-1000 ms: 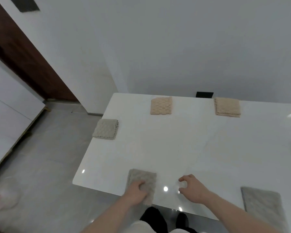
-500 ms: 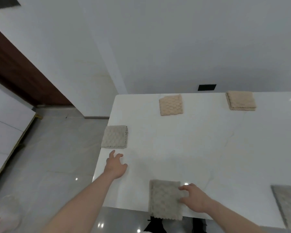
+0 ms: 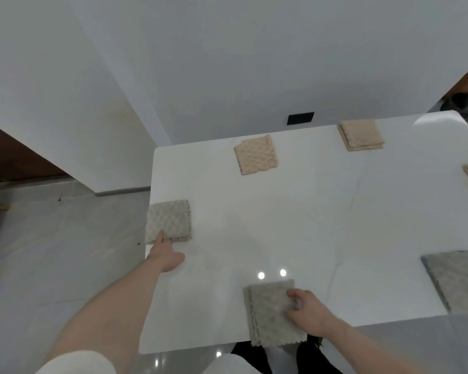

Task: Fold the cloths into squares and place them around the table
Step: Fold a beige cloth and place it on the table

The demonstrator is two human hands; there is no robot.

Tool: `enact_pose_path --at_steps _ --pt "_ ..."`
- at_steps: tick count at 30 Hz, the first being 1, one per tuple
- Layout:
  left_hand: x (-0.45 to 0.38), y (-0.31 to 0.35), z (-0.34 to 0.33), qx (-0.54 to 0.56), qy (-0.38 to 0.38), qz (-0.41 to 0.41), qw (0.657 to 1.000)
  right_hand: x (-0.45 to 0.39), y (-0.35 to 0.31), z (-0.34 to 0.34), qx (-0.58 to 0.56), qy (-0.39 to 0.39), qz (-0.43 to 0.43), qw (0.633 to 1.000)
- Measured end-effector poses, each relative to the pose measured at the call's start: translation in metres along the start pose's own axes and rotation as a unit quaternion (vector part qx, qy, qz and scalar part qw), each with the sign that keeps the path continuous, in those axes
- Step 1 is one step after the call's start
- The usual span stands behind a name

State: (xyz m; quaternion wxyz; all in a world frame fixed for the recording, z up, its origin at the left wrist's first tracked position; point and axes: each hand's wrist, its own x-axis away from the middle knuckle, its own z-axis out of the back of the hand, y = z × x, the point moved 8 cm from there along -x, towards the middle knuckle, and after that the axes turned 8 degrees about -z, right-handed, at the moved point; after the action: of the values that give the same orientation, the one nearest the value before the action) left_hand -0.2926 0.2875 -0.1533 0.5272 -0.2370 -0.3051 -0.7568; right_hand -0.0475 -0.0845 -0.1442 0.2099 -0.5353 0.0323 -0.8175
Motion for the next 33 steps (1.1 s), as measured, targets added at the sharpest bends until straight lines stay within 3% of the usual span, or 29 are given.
enact_pose_path --at_steps 9,13,18,25,33 --pt "0.022 0.020 0.001 0.017 0.040 -0.009 0.999 0.007 0.003 0.006 -0.017 0.021 0.006 1.000" --pt "0.078 0.084 -0.038 0.053 0.090 -0.139 0.985 0.016 0.015 0.023 -0.029 0.046 0.017 0.998" --pt "0.155 0.153 -0.122 0.112 0.020 -0.242 0.963 0.026 0.050 0.061 -0.032 0.079 0.020 0.996" --pt "0.190 0.193 -0.192 0.094 -0.055 -0.201 0.973 0.038 0.135 0.132 -0.039 0.170 0.012 0.985" --pt "0.205 0.215 -0.245 0.079 0.025 -0.094 0.992 0.030 0.251 0.208 0.009 0.221 0.007 0.975"
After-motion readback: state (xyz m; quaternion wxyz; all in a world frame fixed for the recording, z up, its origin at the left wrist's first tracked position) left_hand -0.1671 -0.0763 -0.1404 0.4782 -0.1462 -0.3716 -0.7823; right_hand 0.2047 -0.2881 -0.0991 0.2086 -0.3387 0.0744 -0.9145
